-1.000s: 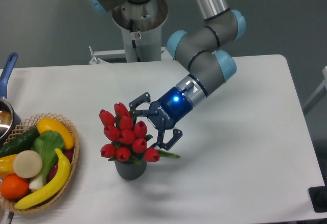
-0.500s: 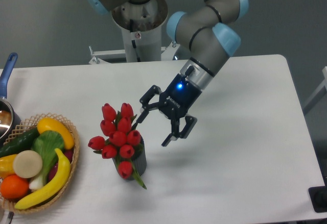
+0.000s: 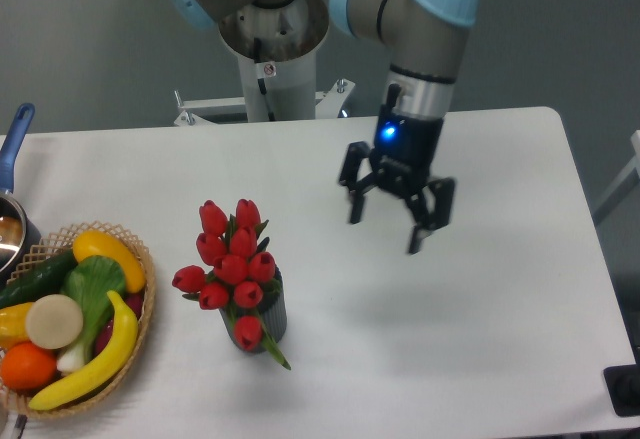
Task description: Insert the flowers into the vase
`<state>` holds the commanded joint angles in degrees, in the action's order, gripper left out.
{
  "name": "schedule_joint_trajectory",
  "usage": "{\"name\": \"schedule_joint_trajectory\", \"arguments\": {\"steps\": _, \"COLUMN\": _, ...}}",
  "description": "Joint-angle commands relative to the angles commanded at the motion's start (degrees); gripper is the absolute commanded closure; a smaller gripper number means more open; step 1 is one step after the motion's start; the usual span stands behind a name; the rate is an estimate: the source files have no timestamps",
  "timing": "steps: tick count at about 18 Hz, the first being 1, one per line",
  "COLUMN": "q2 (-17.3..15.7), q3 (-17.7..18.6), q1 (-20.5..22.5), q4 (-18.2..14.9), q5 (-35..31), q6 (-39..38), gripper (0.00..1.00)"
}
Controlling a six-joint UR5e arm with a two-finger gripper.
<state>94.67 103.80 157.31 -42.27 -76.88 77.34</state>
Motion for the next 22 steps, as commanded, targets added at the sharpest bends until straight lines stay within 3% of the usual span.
{"name": "schedule_joint_trajectory", "arguments": {"steps": 2, "q2": -1.9, "q3": -0.1, "q1": 2.5, "q4": -2.4, "q5": -1.3, "q6": 0.3, "gripper": 0.00}}
{"name": "schedule_joint_trajectory", "arguments": {"steps": 4, "q2": -4.5, "q3": -0.7, "q1": 4.4, "q4": -7.2, "q5": -1.7, "q6": 6.3, "gripper": 0.00}}
{"name": "schedule_joint_trajectory", "arguments": {"steps": 7, "q2": -7.1, "q3": -3.9, "q1": 9.3, "q4": -21.3, "q5": -1.7, "q6": 17.7, "gripper": 0.00}}
{"name": "schedule_joint_trajectory", "arguments": {"steps": 13, "q2": -7.6, "q3": -12.3, "q1": 18.4, "q4": -40.9, "q5": -2.0, "q6": 37.1, "gripper": 0.00}}
{"name": "schedule_joint_trajectory", "arguments": {"steps": 15, "q2": -7.5, "q3": -13.0, "q1": 22.5, "q4": -43.4, "q5": -2.1, "q6": 45.0, "gripper": 0.00}}
{"name": "schedule_joint_trajectory", "arguments": {"steps": 17, "q2": -7.7, "q3": -12.7, "q1": 23.7, "q4": -43.4, "q5": -2.3, "q6": 49.8, "gripper": 0.00}}
{"name": "schedule_joint_trajectory", "arguments": {"steps": 22, "q2": -7.7, "q3": -12.9, "q1": 24.5, "q4": -43.6, "q5": -3.3, "q6": 52.0, "gripper": 0.00}}
